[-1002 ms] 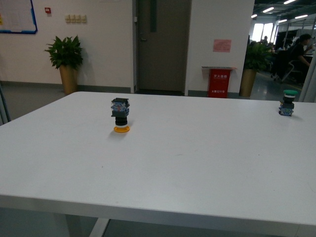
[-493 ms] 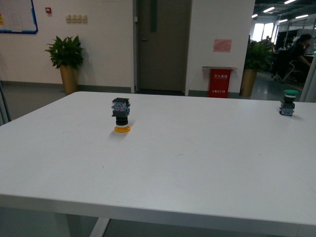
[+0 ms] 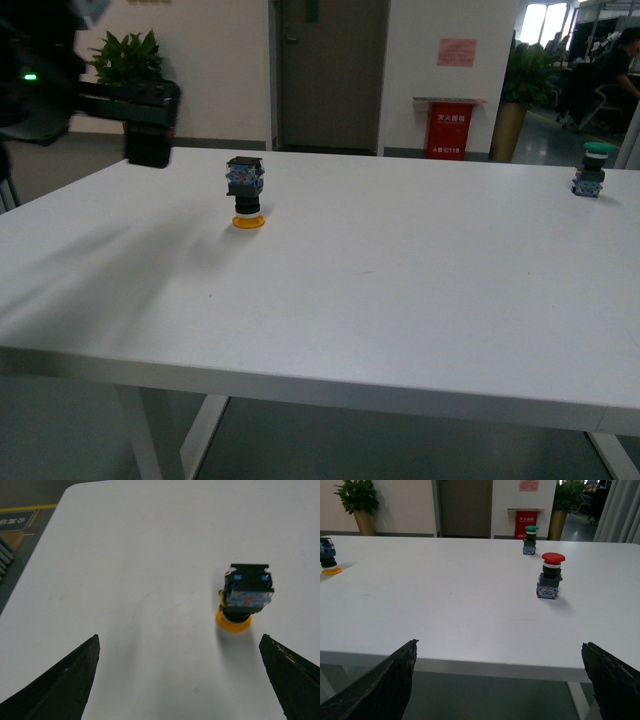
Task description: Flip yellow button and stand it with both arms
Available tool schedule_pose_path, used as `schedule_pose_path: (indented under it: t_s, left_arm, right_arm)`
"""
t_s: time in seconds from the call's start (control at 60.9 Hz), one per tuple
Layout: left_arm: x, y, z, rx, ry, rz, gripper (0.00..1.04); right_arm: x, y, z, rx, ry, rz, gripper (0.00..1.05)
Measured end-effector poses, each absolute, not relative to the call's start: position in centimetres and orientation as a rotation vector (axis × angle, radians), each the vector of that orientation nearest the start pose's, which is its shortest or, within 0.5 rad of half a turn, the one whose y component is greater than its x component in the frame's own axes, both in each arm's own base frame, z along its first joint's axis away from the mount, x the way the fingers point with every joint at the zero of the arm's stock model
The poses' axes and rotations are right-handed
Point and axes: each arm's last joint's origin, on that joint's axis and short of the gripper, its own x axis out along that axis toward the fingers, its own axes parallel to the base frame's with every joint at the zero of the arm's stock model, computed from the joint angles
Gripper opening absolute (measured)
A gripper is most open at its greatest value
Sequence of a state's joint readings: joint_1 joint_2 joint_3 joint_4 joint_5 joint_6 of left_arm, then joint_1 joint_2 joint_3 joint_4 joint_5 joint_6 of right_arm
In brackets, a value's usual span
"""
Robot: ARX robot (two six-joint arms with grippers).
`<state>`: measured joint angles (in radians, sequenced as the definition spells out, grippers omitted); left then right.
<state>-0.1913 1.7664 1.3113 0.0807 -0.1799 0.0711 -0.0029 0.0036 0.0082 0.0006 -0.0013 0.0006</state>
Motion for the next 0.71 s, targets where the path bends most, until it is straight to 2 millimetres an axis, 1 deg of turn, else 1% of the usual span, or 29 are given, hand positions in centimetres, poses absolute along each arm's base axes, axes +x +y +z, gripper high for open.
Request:
schedule_pose_path:
  t_s: [0.066, 0.197, 0.361, 0.443, 0.542, 0.706]
  left_arm:
    - [41.6, -8.3, 27.5, 0.136, 0.374, -0.039, 0.99]
    - [43.6, -9.9, 27.5, 0.125, 0.385, -0.051, 0.99]
    - [45.4, -10.8, 27.0, 0.114, 0.417, -0.049, 0.99]
    - [46.5, -11.2, 26.0, 0.117, 0.432, -0.054, 0.99]
    - [47.0, -11.4, 25.2, 0.116, 0.446, -0.062, 0.99]
    - [47.6, -11.9, 24.5, 0.117, 0.462, -0.072, 0.99]
  right_arm:
    - [9.7, 0.0, 16.6, 0.001, -0.005, -0.002, 0.98]
    - [9.7, 0.0, 16.6, 0.001, -0.005, -0.002, 0.98]
    - [9.7, 0.0, 16.6, 0.001, -0.005, -0.002, 0.98]
    - [9.7, 0.0, 16.6, 0.001, -0.005, -0.002, 0.98]
    - [9.7, 0.0, 16.6, 0.001, -0.005, -0.002, 0.98]
    - [9.7, 0.0, 16.6, 0.001, -0.005, -0.002, 0.98]
